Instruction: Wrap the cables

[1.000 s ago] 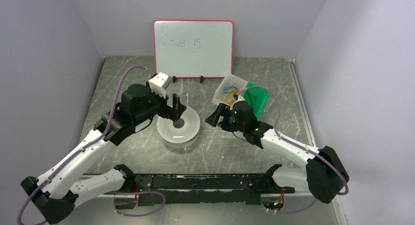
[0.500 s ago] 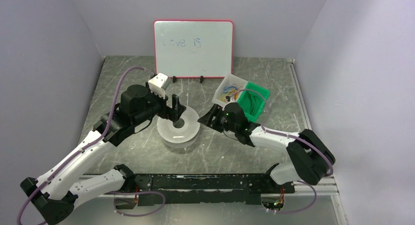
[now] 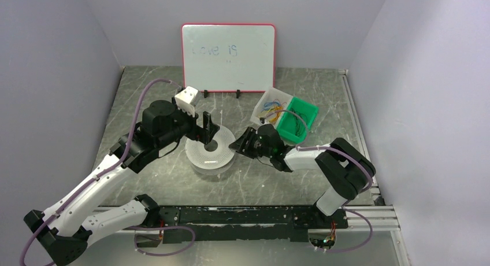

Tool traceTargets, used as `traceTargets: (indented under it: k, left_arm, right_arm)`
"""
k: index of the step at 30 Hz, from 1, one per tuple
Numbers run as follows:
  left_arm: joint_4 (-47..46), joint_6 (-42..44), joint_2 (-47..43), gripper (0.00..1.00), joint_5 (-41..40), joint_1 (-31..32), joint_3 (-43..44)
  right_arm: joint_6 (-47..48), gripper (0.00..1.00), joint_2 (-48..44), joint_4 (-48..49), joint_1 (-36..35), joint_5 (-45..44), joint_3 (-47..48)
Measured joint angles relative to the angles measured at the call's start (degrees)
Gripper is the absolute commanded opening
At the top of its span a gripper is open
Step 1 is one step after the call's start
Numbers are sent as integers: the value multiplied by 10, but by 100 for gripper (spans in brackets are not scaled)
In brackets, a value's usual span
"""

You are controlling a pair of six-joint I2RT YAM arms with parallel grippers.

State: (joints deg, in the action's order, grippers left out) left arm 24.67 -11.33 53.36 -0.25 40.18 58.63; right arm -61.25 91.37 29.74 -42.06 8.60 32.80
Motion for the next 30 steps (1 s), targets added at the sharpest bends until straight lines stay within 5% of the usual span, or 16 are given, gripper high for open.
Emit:
traceTargets:
  k: [8,20,30]
  left_arm:
    - [0,0,0,96,0,0,0]
    - [0,0,0,96,0,0,0]
    - [0,0,0,96,0,0,0]
  right_arm:
    - [-21,38,34,50,-8,16,4]
    - [-46,0,24,99,-10,26,4]
    - [-41,0,-12,103,-13,25,6]
